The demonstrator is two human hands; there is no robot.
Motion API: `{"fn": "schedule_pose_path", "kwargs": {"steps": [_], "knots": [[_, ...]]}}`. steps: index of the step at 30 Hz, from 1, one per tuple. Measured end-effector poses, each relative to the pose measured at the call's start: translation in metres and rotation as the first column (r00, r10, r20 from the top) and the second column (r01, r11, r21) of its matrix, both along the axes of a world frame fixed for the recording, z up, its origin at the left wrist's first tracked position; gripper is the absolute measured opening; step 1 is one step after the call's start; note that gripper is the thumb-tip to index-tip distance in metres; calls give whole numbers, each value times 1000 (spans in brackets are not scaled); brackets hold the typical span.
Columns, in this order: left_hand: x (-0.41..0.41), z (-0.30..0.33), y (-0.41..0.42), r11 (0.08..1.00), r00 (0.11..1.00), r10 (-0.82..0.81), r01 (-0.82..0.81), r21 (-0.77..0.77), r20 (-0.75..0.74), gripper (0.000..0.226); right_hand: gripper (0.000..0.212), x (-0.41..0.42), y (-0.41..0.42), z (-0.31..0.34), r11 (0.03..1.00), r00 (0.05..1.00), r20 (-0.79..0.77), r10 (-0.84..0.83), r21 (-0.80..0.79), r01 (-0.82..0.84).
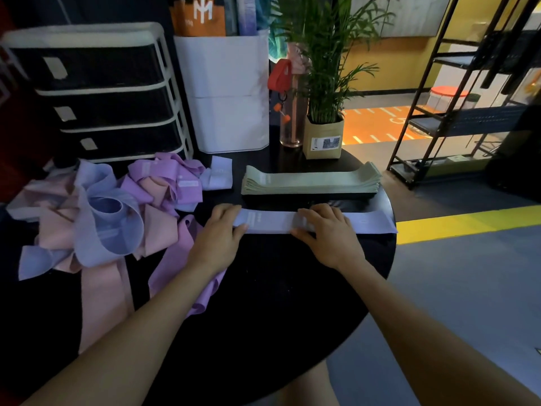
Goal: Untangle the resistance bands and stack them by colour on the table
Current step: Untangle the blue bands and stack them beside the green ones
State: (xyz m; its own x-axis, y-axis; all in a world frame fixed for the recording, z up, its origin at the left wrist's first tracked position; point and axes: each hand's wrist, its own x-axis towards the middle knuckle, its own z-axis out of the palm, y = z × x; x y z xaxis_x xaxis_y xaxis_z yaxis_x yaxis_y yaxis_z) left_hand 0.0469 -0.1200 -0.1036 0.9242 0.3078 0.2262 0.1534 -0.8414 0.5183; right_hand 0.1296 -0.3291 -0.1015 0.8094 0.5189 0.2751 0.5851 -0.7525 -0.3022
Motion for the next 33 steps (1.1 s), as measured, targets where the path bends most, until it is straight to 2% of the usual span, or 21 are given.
{"fn": "schedule_pose_path", "kwargs": {"steps": [9, 13, 16, 21, 25, 29, 33], "knots": [[0, 2, -3, 1000, 1000, 19, -19, 11, 2, 44, 51, 0, 1, 0, 1000, 1000, 11, -2, -5, 2], [-1, 4, -1, 997, 999, 10, -6, -75, 53, 41, 44, -2, 2, 1, 998, 999, 31, -40, 41, 39], [3, 10, 7, 986, 994, 61, -46, -160, 89, 36, 35, 1, 17, 11, 991, 996, 12, -93, 97, 92], [15, 37, 33, 979, 985, 122, -98, -181, 123, 33, 27, 8, 86, 41, 985, 996, 33, 81, 149, -85], [18, 55, 67, 984, 972, 172, -162, -73, 162, 34, 30, 23, 148, 50, 972, 974, -42, 222, 86, -218], [19, 58, 96, 975, 969, 222, -219, -42, 105, 35, 35, 40, 194, 46, 978, 968, -139, 209, 18, -209], [23, 58, 106, 981, 976, 193, -189, -49, 101, 32, 36, 49, 216, 36, 983, 974, -153, 164, -55, -175]]}}
